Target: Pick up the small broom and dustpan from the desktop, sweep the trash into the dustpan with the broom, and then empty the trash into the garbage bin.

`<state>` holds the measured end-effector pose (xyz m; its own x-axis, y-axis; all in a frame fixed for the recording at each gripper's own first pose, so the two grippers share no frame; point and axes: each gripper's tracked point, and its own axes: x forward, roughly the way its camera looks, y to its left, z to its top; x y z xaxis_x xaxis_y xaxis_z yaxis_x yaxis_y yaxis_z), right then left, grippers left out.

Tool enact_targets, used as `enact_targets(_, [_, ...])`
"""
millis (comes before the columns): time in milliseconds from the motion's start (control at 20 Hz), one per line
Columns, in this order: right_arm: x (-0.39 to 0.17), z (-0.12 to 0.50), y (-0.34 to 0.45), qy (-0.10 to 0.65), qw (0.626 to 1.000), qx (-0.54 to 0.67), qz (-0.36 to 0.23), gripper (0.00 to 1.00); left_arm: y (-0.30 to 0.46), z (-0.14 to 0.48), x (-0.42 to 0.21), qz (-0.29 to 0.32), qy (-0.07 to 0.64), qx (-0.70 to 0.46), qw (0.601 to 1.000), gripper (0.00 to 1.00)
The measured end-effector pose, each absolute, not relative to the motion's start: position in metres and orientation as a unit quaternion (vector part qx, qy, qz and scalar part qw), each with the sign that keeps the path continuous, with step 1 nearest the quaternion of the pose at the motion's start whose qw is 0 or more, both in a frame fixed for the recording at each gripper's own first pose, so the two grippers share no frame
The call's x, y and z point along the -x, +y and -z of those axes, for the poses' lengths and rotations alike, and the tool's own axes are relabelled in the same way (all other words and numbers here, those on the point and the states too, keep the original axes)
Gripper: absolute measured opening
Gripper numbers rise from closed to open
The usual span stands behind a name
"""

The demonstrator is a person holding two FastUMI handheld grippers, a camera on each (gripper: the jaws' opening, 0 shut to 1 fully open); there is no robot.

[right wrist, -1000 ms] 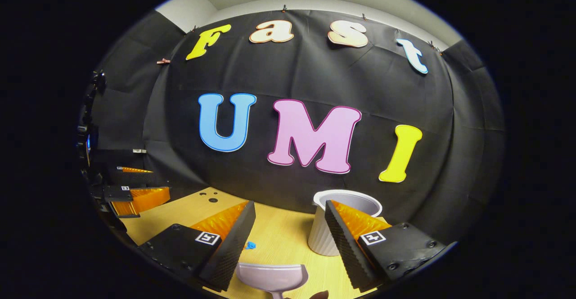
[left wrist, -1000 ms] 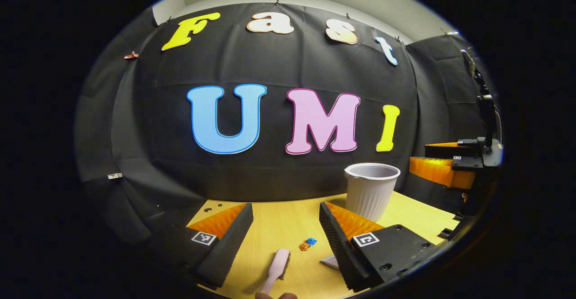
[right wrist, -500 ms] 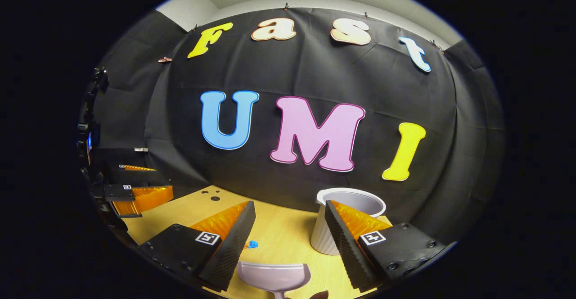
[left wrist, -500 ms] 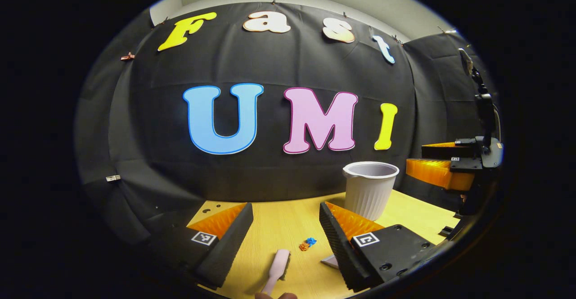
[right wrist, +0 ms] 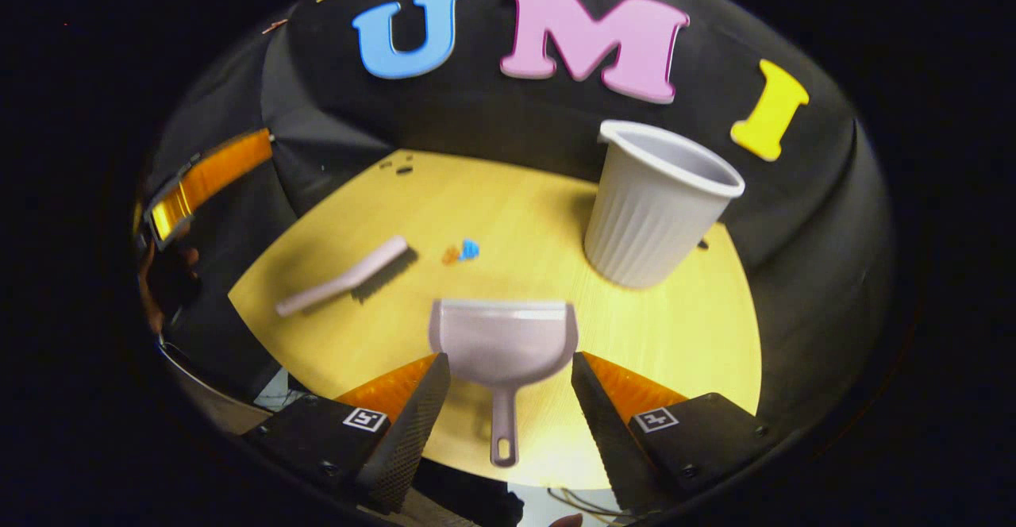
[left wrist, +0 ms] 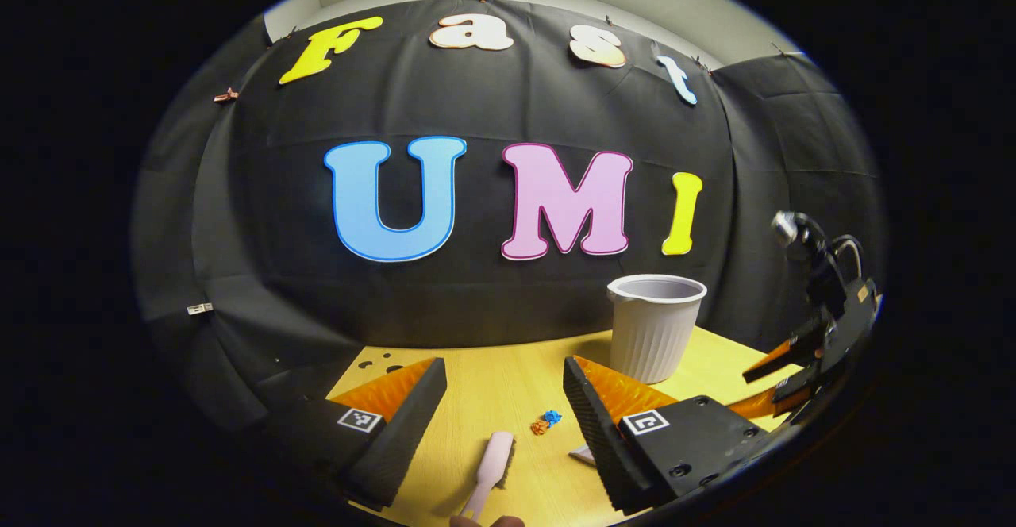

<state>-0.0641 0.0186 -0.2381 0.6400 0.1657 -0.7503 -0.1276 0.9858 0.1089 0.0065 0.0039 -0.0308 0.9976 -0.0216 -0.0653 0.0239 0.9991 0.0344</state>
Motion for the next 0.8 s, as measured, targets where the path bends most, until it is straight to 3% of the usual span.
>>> enact_targets(400, [0.073, 0.357, 0.026, 0.544, 0.835, -0.014, -0.079, 0.94, 0.010, 0.041, -0.003, 0.005, 0.044, -0.017, 0.999, 0.94])
enact_targets(800, [0.053, 0.402, 0.038, 0.584, 0.808, -0.010, -0.074, 0.88, 0.017, 0.049, 0.000, -0.008, 0.054, -0.019, 0.998, 0.95])
